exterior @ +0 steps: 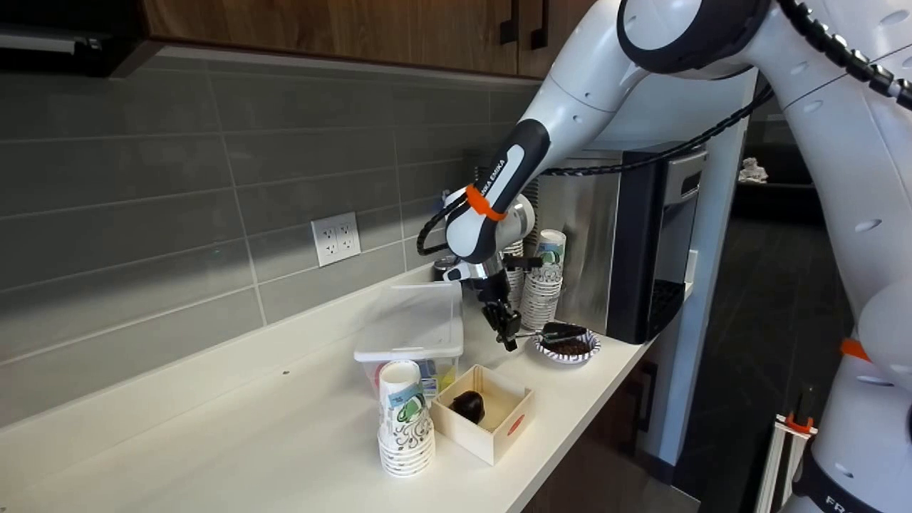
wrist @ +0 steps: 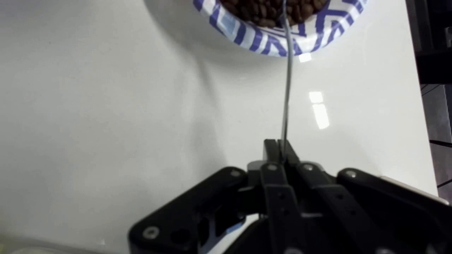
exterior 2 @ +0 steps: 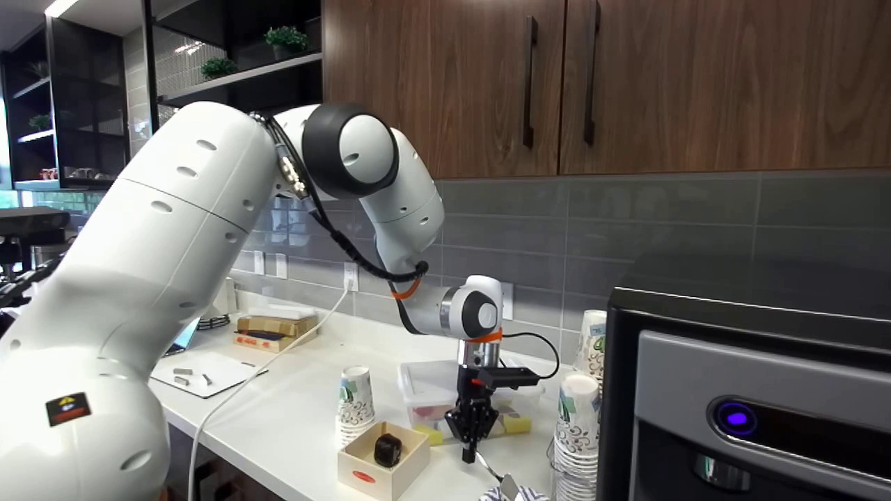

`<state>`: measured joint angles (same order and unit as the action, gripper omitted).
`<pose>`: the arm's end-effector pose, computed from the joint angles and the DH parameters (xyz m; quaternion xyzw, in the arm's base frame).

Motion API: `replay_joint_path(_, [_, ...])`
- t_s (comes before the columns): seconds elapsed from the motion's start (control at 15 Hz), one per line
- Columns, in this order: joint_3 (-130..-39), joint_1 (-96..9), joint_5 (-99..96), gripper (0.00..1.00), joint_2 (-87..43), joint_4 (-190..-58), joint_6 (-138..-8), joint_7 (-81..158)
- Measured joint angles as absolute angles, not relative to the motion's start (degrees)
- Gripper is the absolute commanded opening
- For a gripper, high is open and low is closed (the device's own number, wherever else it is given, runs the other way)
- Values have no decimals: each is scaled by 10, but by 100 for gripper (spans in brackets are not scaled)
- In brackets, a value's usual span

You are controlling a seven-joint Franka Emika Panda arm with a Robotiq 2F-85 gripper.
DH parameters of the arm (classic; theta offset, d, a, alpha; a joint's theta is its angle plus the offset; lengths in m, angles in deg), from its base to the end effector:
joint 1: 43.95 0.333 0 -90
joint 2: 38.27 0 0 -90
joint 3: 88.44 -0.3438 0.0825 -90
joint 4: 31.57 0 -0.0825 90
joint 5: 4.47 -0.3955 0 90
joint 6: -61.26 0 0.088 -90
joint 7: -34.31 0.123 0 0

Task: Use the silver spatula to stir the contents of the white plate on the right

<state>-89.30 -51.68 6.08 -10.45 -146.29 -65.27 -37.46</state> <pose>0.5855 -0.0791 0.1927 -0.7979 -0.5833 0.1464 0.0398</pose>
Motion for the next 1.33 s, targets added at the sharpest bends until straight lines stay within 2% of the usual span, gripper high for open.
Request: replay_joint_path(1.33, [-910, -567, -36, 1, -156, -1512, -638, -733])
